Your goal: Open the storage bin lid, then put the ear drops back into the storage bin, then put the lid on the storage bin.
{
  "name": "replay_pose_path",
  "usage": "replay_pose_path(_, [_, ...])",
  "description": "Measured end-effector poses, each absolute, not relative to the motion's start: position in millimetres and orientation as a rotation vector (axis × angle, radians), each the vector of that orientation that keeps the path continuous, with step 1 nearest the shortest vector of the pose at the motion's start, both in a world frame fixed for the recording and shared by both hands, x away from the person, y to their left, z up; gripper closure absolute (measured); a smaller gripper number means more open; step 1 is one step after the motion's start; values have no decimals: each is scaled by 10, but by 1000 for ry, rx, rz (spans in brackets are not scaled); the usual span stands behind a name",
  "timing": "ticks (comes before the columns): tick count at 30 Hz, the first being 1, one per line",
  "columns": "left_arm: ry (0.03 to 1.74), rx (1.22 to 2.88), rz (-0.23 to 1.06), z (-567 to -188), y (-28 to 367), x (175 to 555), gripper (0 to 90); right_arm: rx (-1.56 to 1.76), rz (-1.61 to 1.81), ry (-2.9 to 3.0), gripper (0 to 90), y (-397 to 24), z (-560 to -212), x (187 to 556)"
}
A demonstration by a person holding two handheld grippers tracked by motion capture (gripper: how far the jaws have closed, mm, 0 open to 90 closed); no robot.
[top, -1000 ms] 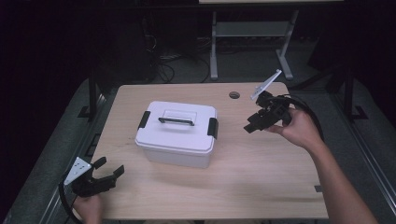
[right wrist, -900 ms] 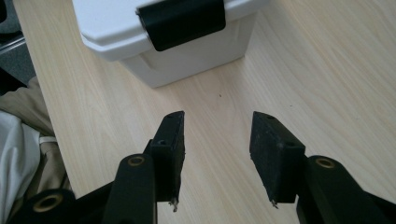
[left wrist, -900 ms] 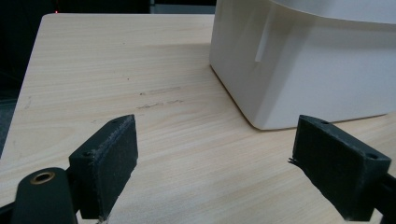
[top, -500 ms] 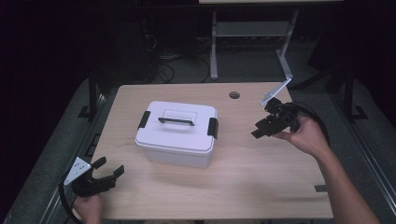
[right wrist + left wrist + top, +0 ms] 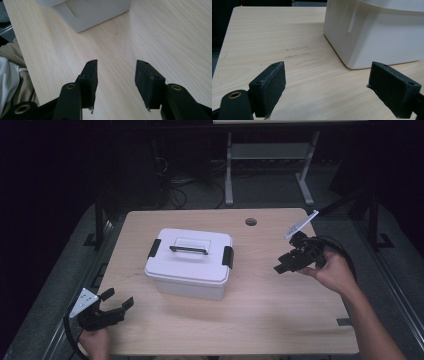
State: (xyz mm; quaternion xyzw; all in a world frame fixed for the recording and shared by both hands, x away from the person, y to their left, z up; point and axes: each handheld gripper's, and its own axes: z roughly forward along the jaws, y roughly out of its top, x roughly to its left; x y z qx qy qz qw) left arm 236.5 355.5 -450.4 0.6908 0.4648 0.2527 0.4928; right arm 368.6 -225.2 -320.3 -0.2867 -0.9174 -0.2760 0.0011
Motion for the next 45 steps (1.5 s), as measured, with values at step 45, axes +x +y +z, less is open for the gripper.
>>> replay_pose_path(45, [1122, 1676, 625, -4490, 3551, 2357, 132, -953, -848, -2828, 491, -2483, -3658, 3492])
